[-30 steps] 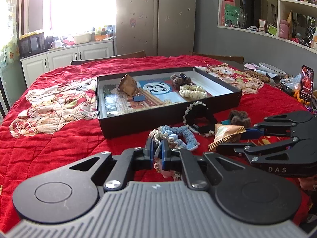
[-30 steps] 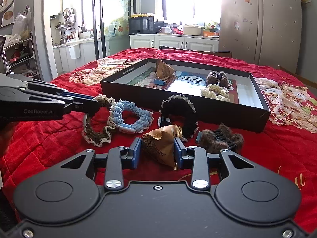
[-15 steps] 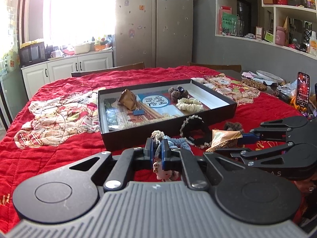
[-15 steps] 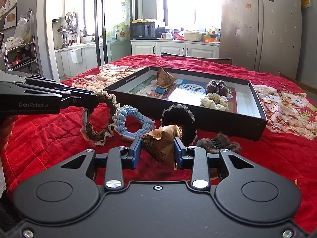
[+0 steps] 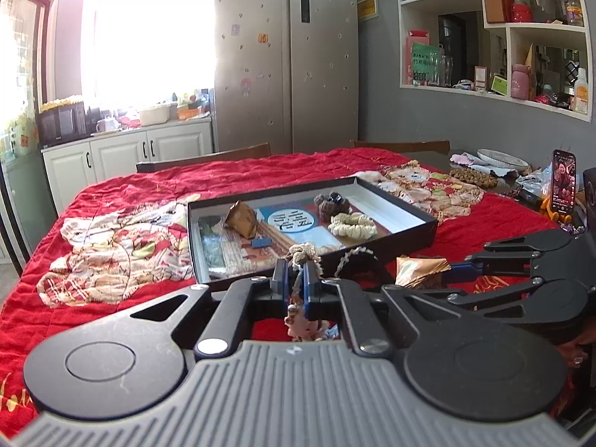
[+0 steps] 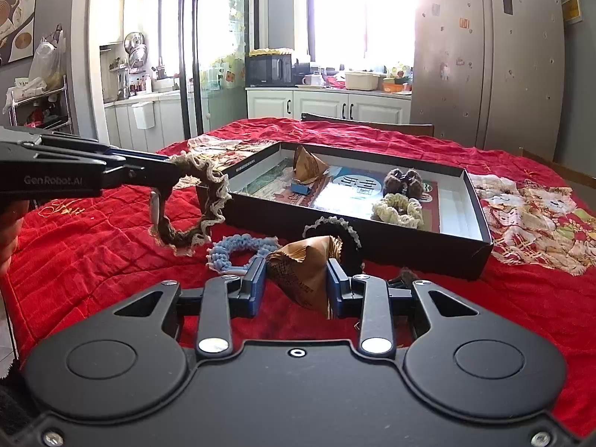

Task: Organize objects
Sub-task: 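Lift and carry the lace scrunchie and tan packet over the tray with both grippers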

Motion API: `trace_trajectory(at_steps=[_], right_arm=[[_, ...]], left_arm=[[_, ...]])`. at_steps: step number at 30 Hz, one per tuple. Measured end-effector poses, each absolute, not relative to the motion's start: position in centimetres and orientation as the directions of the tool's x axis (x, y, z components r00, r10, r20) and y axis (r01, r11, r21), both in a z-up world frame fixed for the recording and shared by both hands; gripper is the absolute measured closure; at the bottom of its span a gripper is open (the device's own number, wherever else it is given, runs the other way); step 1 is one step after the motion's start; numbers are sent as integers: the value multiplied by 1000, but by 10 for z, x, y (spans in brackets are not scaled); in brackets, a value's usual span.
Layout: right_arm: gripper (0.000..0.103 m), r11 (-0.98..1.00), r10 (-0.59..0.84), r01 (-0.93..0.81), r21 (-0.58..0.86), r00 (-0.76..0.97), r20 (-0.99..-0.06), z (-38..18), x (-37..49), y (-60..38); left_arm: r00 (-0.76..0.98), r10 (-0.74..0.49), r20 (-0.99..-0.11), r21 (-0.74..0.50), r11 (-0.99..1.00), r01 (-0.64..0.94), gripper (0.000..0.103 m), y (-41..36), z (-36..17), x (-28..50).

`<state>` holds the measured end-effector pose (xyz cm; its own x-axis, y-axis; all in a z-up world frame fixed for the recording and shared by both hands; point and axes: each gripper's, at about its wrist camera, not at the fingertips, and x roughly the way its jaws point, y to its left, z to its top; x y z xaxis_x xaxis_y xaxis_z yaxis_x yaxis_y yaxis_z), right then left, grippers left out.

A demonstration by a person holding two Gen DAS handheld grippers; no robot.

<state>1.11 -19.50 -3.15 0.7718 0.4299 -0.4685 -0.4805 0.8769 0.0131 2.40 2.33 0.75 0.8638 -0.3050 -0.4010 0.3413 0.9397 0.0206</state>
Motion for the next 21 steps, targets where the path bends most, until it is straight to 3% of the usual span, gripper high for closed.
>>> trace_trajectory(at_steps=[21], right_arm=[[71,880,427,-475,-10,801,-419,-12,0,-201]], left_arm=[[881,-320,-350,39,934,355,94,19,24,22]])
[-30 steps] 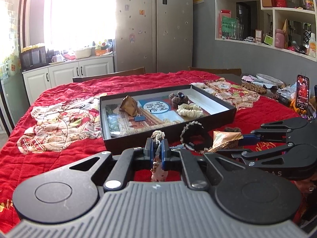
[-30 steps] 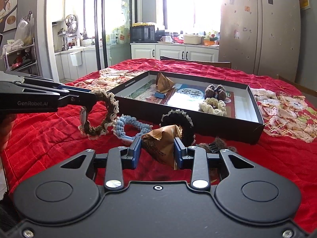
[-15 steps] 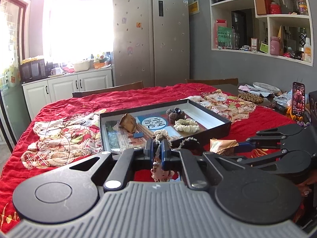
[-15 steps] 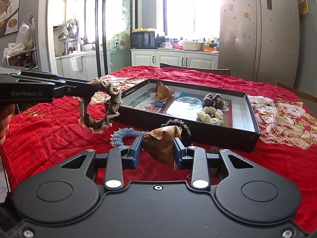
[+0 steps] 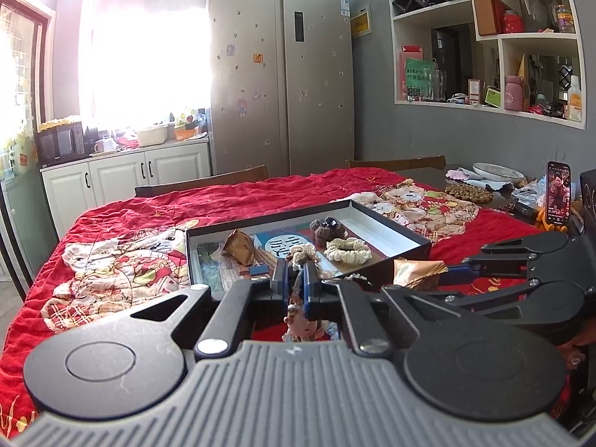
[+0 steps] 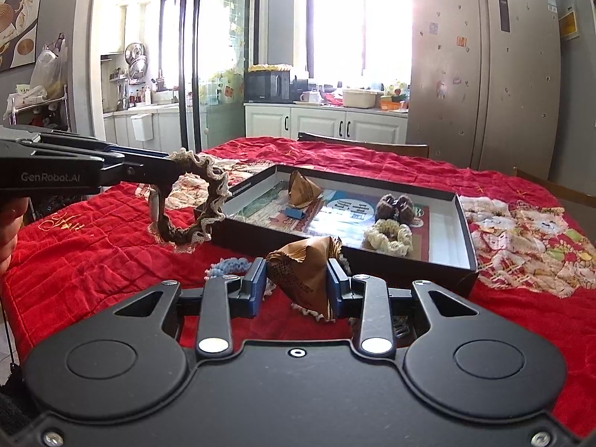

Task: Organize objects
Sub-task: 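Lift and carry the lace scrunchie and tan packet over the tray with both grippers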

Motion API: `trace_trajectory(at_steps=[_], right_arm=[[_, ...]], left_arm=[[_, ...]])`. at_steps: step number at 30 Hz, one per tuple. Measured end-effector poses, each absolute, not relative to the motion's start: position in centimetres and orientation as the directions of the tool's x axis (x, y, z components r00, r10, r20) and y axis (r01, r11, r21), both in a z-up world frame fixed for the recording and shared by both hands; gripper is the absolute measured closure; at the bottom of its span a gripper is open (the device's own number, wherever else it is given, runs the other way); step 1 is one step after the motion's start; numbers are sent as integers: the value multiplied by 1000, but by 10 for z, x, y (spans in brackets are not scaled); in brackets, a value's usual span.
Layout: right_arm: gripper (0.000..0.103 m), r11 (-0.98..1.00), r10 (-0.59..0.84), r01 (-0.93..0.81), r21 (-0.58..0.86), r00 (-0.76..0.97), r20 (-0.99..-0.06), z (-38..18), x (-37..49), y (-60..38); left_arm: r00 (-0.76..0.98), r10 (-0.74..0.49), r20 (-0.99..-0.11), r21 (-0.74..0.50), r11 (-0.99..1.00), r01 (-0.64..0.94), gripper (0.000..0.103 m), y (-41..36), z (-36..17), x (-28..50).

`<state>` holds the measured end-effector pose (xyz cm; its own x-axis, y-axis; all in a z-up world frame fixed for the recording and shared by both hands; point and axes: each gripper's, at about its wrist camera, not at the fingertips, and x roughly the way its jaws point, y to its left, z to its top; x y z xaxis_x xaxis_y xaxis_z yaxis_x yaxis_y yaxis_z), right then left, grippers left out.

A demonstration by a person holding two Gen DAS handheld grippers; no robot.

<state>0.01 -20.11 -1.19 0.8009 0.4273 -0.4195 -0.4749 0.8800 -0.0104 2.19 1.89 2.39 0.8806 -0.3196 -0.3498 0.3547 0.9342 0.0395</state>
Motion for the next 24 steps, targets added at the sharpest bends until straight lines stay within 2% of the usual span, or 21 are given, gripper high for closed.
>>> trace_trajectory(at_steps=[24], right_arm=[[71,919,343,-387,-72,877,-338,32,59,-218]], left_arm=[[886,-335,-321,33,931,365,94,-8,42,81]])
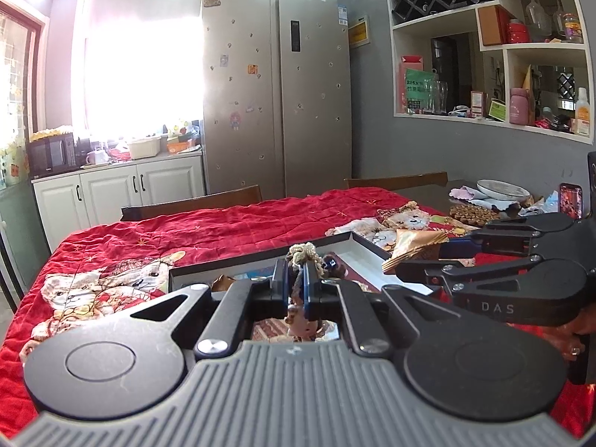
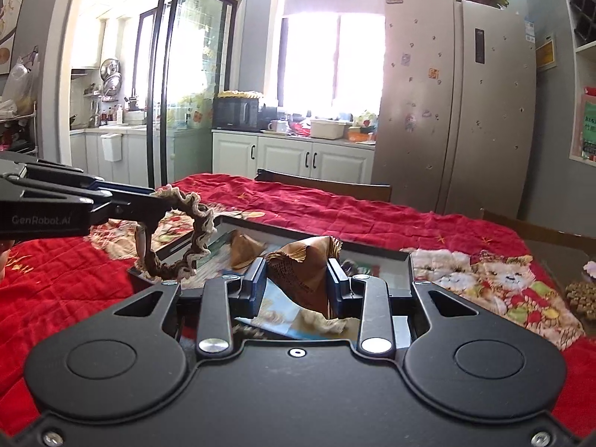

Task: Organize objects
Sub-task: 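Lift and carry the lace scrunchie and tan packet over the tray with both grippers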

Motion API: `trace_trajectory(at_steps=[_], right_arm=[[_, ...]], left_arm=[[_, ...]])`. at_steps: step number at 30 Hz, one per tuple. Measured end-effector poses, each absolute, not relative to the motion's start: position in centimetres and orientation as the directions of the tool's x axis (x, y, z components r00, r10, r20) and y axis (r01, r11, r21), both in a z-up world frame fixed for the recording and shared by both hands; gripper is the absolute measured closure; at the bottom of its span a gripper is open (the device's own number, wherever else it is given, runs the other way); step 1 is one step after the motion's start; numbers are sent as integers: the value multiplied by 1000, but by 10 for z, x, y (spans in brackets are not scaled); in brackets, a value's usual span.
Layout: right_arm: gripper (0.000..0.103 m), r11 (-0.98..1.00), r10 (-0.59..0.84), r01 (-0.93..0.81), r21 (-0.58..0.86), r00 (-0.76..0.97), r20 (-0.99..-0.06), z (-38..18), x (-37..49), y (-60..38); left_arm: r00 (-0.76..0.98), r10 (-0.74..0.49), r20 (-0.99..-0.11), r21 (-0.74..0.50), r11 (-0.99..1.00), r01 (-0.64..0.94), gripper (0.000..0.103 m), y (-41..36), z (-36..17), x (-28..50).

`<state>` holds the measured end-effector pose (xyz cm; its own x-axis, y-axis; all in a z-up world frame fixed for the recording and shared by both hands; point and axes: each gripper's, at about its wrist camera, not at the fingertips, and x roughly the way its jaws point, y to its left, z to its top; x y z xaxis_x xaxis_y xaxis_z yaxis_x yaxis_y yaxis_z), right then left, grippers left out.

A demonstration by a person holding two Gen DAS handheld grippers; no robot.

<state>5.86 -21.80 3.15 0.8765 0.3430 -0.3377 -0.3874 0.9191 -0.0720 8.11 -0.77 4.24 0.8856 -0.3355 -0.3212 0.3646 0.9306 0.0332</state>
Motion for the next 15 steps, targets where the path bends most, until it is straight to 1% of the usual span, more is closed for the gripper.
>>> trace_trajectory(at_steps=[4,15], right_arm=[[71,924,318,-369,-101,888,-331,35,76,-217],[71,943,276,-321,-91,904,-325,40,135,-225]], left_arm=[[888,-326,-325,40,933,357,94,-14,43,95],[889,-288,-356,24,948,317,94,-29,37,143]])
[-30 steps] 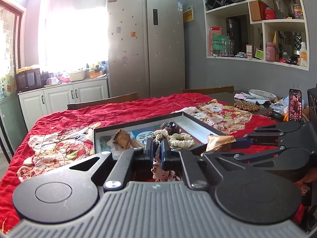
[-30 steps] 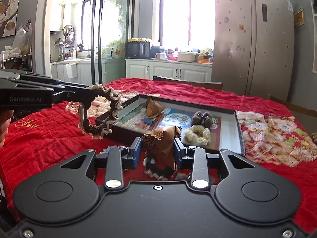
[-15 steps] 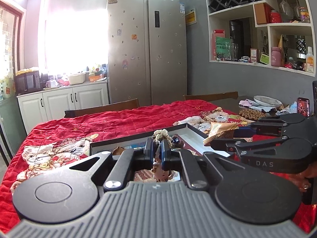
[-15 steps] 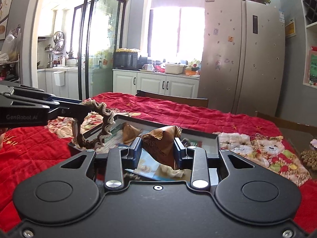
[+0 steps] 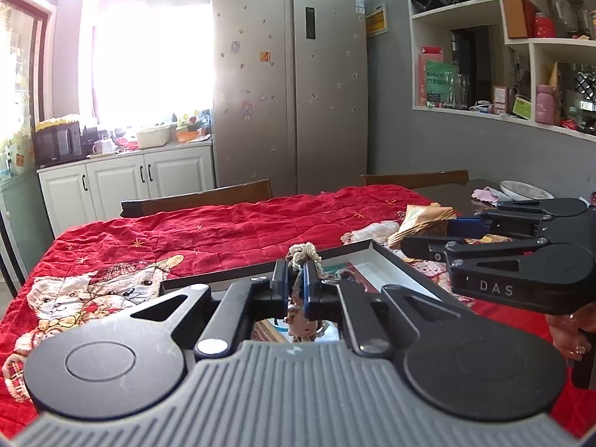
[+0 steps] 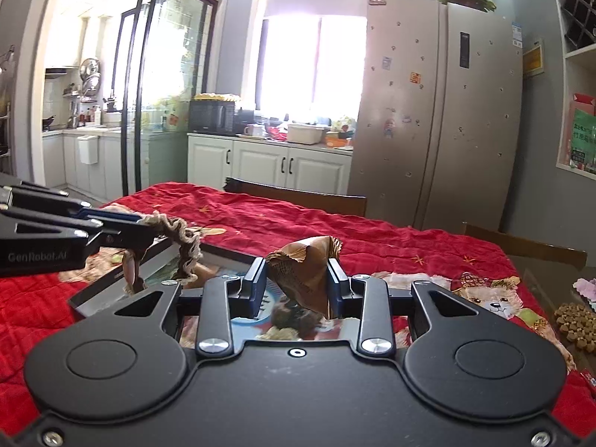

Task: Organize objects
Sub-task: 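Lift and carry the lace scrunchie and tan packet over the tray with both grippers, then lower the held scrunchie and packet into the tray with both grippers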

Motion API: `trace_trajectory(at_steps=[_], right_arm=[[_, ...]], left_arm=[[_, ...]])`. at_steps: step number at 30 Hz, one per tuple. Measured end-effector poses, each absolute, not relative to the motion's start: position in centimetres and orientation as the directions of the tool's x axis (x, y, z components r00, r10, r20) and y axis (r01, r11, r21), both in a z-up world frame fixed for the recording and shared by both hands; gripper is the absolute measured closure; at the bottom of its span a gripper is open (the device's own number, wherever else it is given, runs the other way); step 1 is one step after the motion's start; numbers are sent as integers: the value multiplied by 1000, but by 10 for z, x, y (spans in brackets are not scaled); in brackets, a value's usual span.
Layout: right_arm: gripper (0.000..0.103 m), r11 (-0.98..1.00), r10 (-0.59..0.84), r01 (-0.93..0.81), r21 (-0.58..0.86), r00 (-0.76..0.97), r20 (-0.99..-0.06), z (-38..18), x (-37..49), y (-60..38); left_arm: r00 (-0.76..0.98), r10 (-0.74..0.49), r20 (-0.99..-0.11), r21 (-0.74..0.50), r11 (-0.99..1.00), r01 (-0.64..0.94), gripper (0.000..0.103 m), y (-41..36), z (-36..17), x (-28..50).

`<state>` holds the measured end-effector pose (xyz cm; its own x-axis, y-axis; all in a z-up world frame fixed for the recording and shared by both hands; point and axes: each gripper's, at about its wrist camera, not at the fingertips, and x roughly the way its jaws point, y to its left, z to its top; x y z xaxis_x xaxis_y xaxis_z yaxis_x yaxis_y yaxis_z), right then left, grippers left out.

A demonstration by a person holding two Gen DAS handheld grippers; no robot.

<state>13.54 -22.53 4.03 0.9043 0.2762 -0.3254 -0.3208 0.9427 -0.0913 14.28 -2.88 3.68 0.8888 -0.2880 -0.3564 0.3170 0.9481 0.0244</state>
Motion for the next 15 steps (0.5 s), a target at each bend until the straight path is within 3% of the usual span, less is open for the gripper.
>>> trace_trajectory(at_steps=[15], right_arm=[[71,974,198,-227,-25,894,-403,0,228,-238]], left_arm=[[878,-225,-422,0,969,248,94,-45,11,213]])
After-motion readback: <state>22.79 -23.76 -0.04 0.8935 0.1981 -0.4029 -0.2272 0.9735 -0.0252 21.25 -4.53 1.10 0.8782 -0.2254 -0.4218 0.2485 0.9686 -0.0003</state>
